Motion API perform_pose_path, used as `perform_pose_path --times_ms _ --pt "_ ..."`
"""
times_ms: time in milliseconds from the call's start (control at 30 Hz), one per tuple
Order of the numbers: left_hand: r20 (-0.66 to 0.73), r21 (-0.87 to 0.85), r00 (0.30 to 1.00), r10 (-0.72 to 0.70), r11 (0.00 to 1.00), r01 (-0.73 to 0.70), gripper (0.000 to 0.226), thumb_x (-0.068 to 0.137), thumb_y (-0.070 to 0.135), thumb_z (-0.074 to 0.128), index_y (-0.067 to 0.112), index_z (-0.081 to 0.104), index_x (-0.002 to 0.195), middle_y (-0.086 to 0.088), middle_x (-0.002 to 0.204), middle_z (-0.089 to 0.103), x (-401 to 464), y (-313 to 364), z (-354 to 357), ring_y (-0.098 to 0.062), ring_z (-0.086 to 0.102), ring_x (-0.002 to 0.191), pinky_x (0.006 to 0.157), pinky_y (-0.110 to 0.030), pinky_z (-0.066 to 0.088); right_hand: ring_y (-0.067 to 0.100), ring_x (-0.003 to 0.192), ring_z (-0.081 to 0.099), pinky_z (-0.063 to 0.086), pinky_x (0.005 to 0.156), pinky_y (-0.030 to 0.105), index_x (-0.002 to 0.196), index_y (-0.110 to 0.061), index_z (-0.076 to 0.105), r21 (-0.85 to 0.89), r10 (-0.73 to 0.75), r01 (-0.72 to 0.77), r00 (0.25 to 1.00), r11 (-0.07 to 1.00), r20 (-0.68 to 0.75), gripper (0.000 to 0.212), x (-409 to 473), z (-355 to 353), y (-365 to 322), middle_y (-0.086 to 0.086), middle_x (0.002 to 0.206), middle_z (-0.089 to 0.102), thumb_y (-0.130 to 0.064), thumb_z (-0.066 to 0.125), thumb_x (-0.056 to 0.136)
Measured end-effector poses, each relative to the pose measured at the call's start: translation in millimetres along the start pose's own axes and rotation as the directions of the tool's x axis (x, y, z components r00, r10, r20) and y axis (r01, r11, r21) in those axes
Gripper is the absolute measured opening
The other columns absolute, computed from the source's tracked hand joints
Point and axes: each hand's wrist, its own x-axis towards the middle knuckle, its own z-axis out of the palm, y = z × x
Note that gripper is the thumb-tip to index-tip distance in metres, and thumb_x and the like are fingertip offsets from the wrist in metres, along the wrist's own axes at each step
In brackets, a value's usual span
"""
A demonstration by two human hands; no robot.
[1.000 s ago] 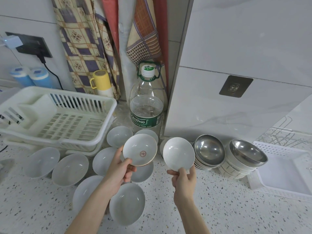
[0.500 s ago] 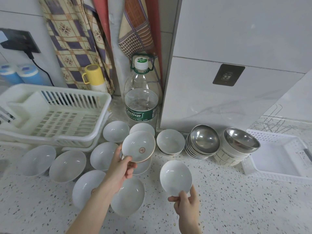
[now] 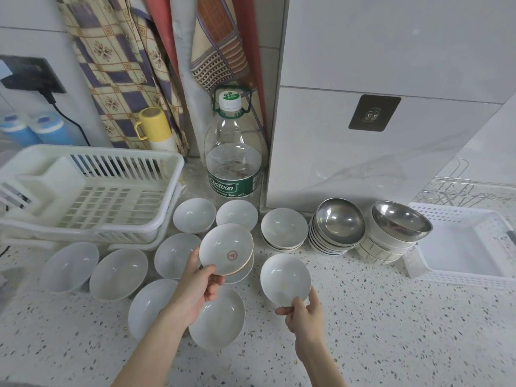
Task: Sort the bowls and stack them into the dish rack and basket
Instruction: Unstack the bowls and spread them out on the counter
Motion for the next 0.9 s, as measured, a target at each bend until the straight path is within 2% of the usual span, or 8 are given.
perform_pose_path --times_ms 167,300,600,800,900 --pt "-0.015 0.012 1.0 0.008 1.0 -0.007 0.048 0.095 -0.003 0.04 0.033 0.049 0.126 -0.012 0.063 0.055 3 -2 -5 -0.009 0.041 0.038 0.036 -0.021 0.028 0.009 0.032 0.033 0.032 0.038 0.02 0.124 -0.037 0.046 -0.016 -0.011 0.011 1.0 1.0 0.02 0.054 2 6 3 0.025 0.063 0.068 0.003 0.035 0.089" --pt "-0.024 0.031 1.0 0.0 1.0 0.0 0.047 0.094 -0.002 0.041 0.032 0.05 0.126 -0.012 0.062 0.055 3 -5 -7 -0.01 0.04 0.039 0.036 -0.021 0.028 0.012 0.034 0.03 0.031 0.038 0.021 0.125 -0.036 0.046 -0.012 -0.012 0.013 0.999 1.0 0.036 0.056 3 8 5 0.024 0.065 0.069 0.004 0.035 0.088" --pt "-0.036 -0.013 0.999 -0.01 1.0 0.01 0.051 0.095 -0.002 0.042 0.045 0.053 0.111 -0.01 0.062 0.057 -2 -8 -4 -0.01 0.04 0.04 0.037 -0.022 0.029 0.011 0.035 0.036 0.033 0.039 0.019 0.133 -0.031 0.041 -0.033 -0.008 0.011 0.995 0.999 0.103 0.05 5 7 5 0.02 0.071 0.072 -0.001 0.039 0.095" --pt "-0.024 -0.01 0.999 -0.029 1.0 0.029 0.051 0.095 -0.002 0.043 0.047 0.054 0.108 -0.007 0.055 0.059 -5 -12 -7 -0.012 0.038 0.04 0.036 -0.022 0.029 0.01 0.038 0.038 0.035 0.04 0.019 0.136 -0.032 0.039 -0.013 0.033 -0.031 0.994 0.999 0.103 0.045 4 7 5 0.019 0.071 0.073 -0.008 0.044 0.098" --pt "0.001 0.006 1.0 -0.03 1.0 0.03 0.051 0.094 -0.001 0.043 0.047 0.054 0.109 -0.007 0.055 0.059 -8 -13 -7 -0.012 0.038 0.04 0.036 -0.022 0.029 0.01 0.037 0.035 0.033 0.039 0.02 0.134 -0.024 0.043 0.034 0.078 -0.081 0.993 0.996 0.084 0.037 3 7 7 0.019 0.075 0.074 -0.011 0.047 0.099"
